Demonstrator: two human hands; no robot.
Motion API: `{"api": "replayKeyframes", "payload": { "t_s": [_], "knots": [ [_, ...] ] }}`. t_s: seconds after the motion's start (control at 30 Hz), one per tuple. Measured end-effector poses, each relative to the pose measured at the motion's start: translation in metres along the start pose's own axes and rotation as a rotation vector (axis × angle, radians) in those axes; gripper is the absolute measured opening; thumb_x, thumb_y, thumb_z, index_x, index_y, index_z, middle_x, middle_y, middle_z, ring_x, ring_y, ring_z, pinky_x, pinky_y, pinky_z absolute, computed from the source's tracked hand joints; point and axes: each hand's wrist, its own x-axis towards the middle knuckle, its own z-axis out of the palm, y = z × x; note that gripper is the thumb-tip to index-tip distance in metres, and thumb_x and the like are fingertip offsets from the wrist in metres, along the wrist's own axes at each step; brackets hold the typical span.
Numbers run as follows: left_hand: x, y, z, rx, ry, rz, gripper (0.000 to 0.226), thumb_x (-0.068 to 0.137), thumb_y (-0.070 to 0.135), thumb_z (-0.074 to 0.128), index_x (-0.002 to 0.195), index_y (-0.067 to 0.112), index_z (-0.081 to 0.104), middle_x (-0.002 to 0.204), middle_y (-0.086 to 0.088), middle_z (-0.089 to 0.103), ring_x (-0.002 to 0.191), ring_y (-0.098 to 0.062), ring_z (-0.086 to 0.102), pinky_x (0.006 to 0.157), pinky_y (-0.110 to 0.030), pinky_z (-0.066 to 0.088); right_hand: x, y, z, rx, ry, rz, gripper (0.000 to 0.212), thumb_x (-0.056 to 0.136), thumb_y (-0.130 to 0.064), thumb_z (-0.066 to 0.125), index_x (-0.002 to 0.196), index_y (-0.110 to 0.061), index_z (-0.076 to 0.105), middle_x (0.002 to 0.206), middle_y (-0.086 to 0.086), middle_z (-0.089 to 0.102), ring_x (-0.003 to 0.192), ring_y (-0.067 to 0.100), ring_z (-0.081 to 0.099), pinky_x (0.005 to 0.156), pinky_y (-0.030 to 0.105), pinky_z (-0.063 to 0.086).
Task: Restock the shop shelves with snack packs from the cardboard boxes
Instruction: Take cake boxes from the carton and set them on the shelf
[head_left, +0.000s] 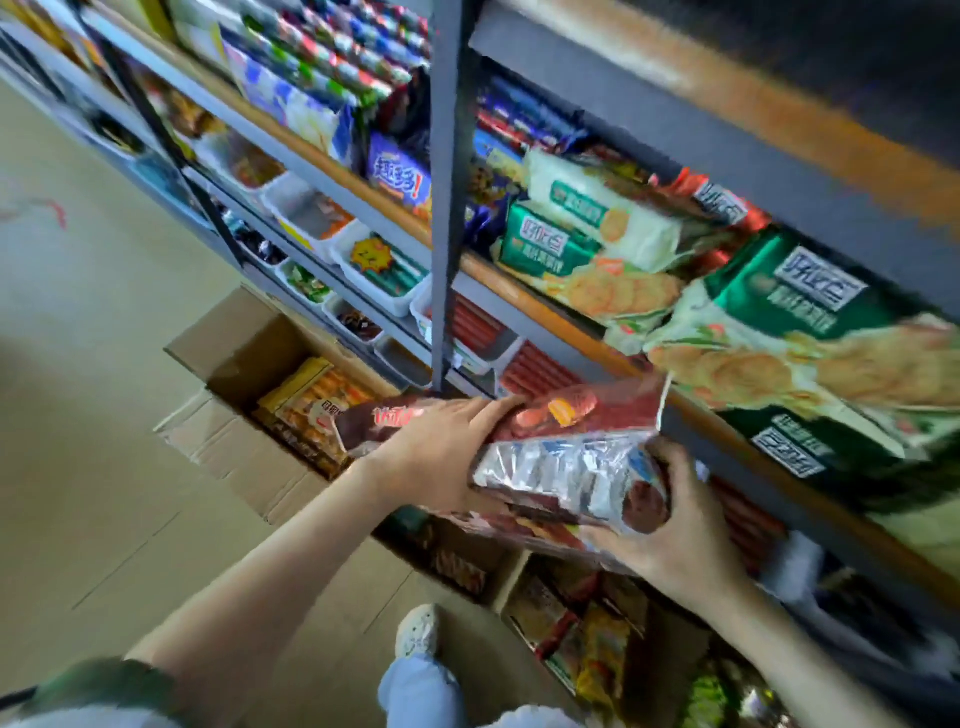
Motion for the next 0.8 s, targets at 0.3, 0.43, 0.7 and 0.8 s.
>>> {"api": "replayKeyframes", "payload": {
  "t_s": [0.3, 0.43, 0.7, 0.8],
  "knots": [
    [-0.039, 0.234, -0.026, 0.041, 0.344, 0.014, 0.098, 0.060, 0.062, 0.079, 0.136, 0.008, 0.046, 0.126, -0.009, 0.056, 0.116, -0.028, 0.051, 0.096, -0.028, 0.030, -0.140, -0.004, -0.146, -0.614, 0.451, -0.407, 0.104, 0.059, -0.034, 0.088, 0.136, 0.002, 0.029, 0.134, 0.021, 0.035, 0.128, 0.039, 0.036, 0.108, 0.046, 0.028],
    [-0.045, 0.306, -0.074, 0.191, 0.587, 0.047, 0.094, 0.057, 0.062, 0.079, 0.126, 0.006, 0.051, 0.116, -0.012, 0.059, 0.105, -0.033, 0.057, 0.094, -0.040, 0.043, -0.184, -0.039, -0.214, -0.816, 0.778, -0.653, 0.107, 0.070, -0.035, 0.081, 0.143, -0.001, 0.011, 0.150, 0.021, 0.018, 0.141, 0.037, 0.019, 0.116, 0.052, 0.011],
    [-0.062, 0.414, -0.183, 0.507, 1.061, 0.201, 0.075, 0.065, 0.054, 0.062, 0.120, 0.005, 0.046, 0.098, -0.017, 0.054, 0.090, -0.033, 0.047, 0.080, -0.039, 0.032, -0.241, -0.132, -0.297, -0.649, 1.318, -1.039, 0.080, 0.071, -0.016, 0.083, 0.128, -0.016, 0.026, 0.131, 0.014, 0.032, 0.133, 0.025, 0.027, 0.111, 0.045, 0.018],
    [-0.061, 0.447, -0.209, 0.707, 1.143, 0.254, 0.070, 0.060, 0.028, 0.076, 0.119, 0.006, 0.045, 0.093, -0.018, 0.055, 0.084, -0.036, 0.052, 0.076, -0.040, 0.032, -0.263, -0.160, -0.312, -1.051, 1.227, -0.952, 0.093, 0.079, -0.011, 0.075, 0.148, -0.020, 0.014, 0.150, 0.015, 0.022, 0.143, 0.029, 0.016, 0.115, 0.049, -0.005]
  ]
}}
